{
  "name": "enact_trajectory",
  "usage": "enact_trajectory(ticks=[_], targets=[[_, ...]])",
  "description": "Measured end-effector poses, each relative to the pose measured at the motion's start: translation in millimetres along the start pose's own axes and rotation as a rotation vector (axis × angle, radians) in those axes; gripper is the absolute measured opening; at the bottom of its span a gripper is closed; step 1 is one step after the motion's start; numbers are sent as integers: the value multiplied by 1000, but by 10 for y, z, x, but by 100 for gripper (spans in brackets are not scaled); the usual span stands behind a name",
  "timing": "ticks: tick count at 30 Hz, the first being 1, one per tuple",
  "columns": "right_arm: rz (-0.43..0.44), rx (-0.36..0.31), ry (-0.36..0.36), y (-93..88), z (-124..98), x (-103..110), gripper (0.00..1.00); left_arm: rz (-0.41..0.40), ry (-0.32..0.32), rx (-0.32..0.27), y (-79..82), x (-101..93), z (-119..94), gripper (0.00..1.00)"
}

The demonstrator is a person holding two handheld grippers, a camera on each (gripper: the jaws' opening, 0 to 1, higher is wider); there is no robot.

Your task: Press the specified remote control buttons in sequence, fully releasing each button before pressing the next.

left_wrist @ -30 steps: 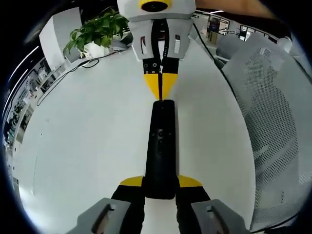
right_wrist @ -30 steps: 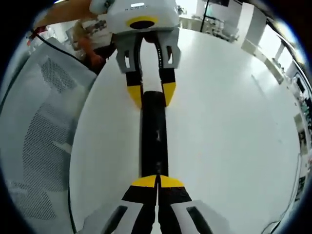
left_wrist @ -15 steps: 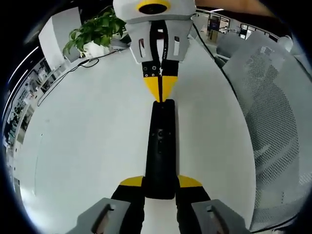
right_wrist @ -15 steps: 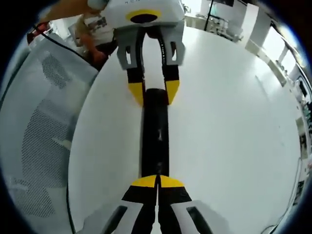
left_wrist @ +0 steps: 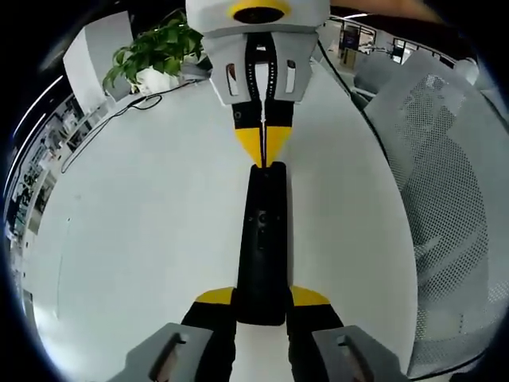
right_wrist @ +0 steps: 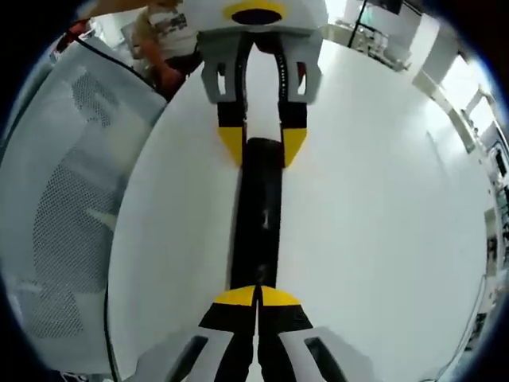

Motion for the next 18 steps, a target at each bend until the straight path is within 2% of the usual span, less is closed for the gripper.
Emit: enact_trajectory(ticks=[4,8,15,18], targets=[[-13,15,-5,15,8,-9,0,-2,-2,-1,-4,5,-1,23],[-52,57,-22,60,18,14,0,-4,-4,-2,-5,8,-1,23],[-59,88,0,84,24,-26,0,-8,-3,-1,-2,7,1,23],[-97,113,-17,105,31,6,0,-10,-3,-1,-1,4,2,23]])
Point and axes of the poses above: the point that each gripper's makers call its tool centre point, and the gripper's own axes: z roughly forward along the fingers, x roughly to its left, y roughly out of its top, the point moved 10 cm from there along -z, roughly backward along the fingers, and after that the axes turned 9 degrees about z, right-handed, at the moved point
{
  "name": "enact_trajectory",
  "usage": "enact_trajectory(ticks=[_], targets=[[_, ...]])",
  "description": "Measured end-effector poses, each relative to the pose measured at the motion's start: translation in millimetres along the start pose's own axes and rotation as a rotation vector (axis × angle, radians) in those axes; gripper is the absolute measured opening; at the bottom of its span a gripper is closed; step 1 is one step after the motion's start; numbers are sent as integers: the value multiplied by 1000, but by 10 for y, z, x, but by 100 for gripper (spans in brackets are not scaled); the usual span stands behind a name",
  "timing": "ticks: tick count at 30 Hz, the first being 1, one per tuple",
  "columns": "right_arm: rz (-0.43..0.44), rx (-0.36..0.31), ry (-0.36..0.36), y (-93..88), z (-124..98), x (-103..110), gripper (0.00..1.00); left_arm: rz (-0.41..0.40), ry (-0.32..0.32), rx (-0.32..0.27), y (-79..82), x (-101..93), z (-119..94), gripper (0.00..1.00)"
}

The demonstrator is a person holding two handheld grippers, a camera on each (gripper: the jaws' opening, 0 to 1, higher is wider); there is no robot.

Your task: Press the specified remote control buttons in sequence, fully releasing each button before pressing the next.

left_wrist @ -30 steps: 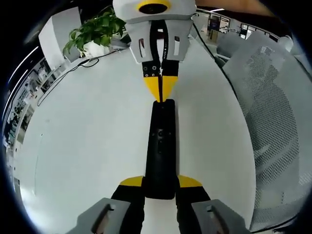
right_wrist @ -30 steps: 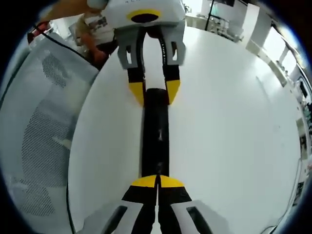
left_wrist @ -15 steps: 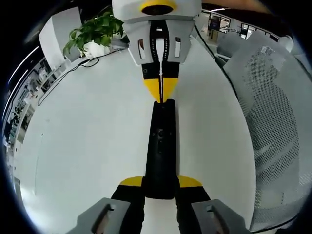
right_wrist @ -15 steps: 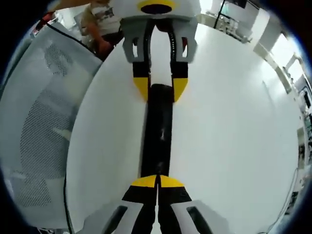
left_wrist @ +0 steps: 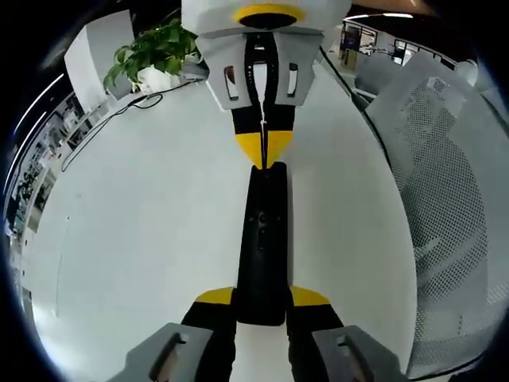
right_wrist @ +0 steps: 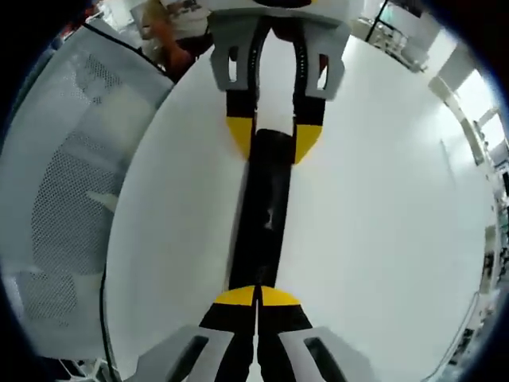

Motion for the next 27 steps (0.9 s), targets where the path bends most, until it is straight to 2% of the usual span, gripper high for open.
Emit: enact_trajectory(ticks=[9,22,27], targets=[[39,-54,-10,-64,-10,4,0,-1,3,1,3,-6,1,23],[27,-76,-29,-79,-17,50,0,11,-6,19,28,-10,5,23],[25,-115,-34,-81,-24,65,0,17,-5,22,30,-14,5,23]])
Point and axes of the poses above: the point that each gripper's makers call its tool centre point, and the gripper's own axes: z roughly forward along the fingers, x roughly to its left, y roughly out of its top, the point moved 10 cm from there along -z, roughly backward along the fingers, and after that the axes turned 9 degrees about z, right-handed, at the moved point
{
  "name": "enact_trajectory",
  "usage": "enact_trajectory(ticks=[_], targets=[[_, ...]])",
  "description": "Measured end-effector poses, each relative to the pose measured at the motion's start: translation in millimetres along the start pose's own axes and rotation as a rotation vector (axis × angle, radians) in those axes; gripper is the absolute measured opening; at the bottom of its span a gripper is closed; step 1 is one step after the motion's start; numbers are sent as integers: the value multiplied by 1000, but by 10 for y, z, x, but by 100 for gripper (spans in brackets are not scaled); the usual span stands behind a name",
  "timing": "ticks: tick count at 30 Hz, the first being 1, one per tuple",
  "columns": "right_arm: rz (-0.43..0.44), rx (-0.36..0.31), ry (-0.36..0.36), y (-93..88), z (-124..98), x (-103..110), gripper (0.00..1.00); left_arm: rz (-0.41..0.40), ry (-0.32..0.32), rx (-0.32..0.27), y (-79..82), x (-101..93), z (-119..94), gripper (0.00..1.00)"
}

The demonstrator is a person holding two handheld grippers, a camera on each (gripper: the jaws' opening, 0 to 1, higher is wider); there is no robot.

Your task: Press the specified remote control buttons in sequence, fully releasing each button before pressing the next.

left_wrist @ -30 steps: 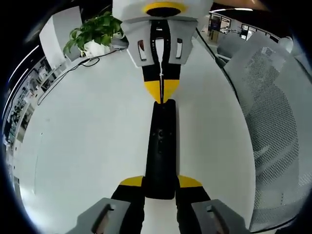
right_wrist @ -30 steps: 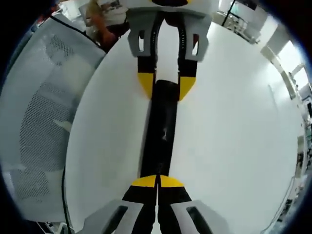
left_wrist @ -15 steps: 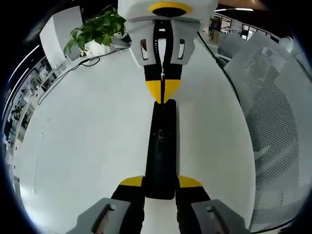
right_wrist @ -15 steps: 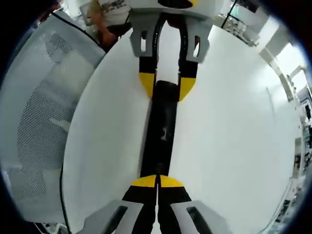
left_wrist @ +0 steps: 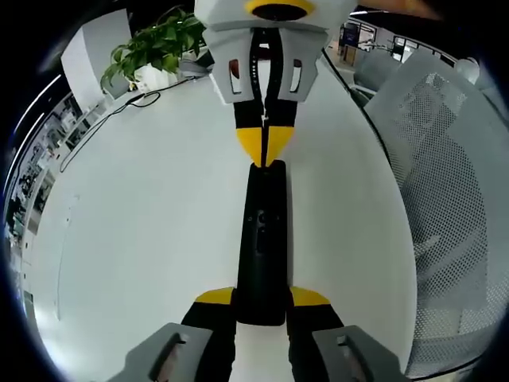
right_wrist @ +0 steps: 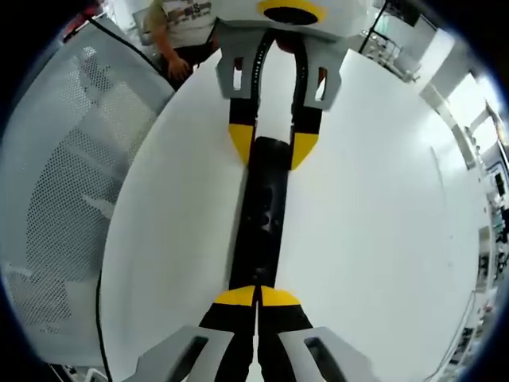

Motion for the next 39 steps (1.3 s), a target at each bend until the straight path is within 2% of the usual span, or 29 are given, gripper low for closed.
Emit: enact_trajectory(ticks=[8,16,39], targets=[[2,-12,-8,81,-94,-9,0,3,2,4,4,2,1,23],[26,-12,-21,44,-176,-91,0,8,8,17,31,10,8,23],[44,-10,14,29,-69,-58,0,-5,12,15,34,23,14,23]])
Point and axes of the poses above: the point that each gripper's makers call its tool centre point, and the gripper's own axes: z roughly forward along the fingers, x roughly to its left, y roughly out of its top, the point moved 10 cm from there along -z, roughly backward along the fingers, and after that the axes turned 9 degrees about z, right-handed, at the moved point
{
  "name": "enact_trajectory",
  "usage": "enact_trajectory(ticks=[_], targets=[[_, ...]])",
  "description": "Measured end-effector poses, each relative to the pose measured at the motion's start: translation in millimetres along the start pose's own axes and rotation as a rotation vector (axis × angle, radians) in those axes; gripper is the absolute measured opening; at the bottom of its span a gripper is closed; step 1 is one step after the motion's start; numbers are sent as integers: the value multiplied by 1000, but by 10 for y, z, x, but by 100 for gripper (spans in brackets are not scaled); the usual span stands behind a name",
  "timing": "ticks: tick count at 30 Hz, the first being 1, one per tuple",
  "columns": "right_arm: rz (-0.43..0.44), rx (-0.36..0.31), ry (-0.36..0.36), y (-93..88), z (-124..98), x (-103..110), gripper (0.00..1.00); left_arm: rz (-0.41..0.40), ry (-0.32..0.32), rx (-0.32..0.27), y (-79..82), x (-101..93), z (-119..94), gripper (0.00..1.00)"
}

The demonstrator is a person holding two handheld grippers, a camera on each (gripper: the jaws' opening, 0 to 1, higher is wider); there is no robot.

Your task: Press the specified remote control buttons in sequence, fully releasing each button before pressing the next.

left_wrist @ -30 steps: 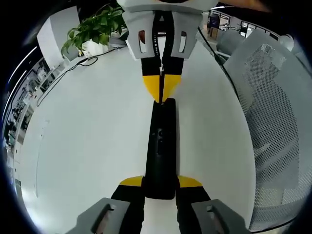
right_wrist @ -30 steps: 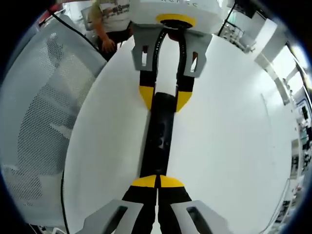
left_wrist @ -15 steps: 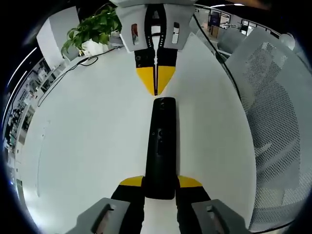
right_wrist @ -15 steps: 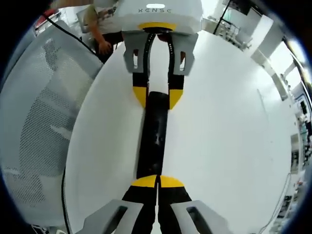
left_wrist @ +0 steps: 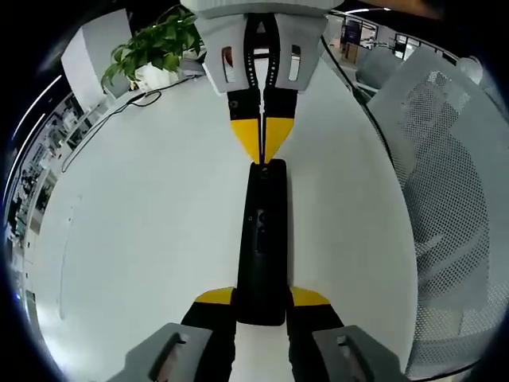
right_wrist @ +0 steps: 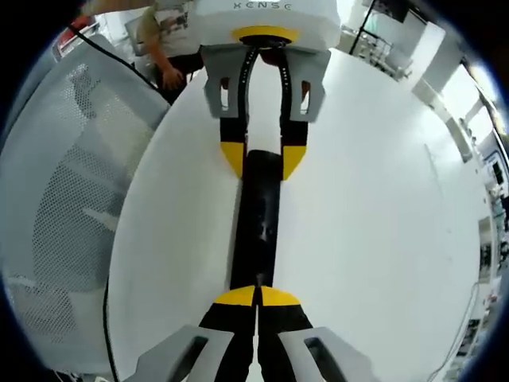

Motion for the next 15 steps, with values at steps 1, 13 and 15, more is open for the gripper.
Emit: enact_trajectory(ticks=[1,13,15], targets=[[0,0,2,3,6,1,0,0,0,0,0,-1,0,23],[-11,9,15,23,64,8,0,0,5,-1,-2,-12,-6,23],[-13,9,15,27,72,9,0,0,6,-2,-3,-10,-6,23]])
Point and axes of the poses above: the point that each gripper's makers call its tool centre point, and the gripper's own axes: z roughly forward along the fingers, x roughly to its left, y roughly out of its top, the point moved 10 cm from there along -z, roughly backward along the fingers, and after that the axes turned 9 degrees about z, right-handed, at the moved point
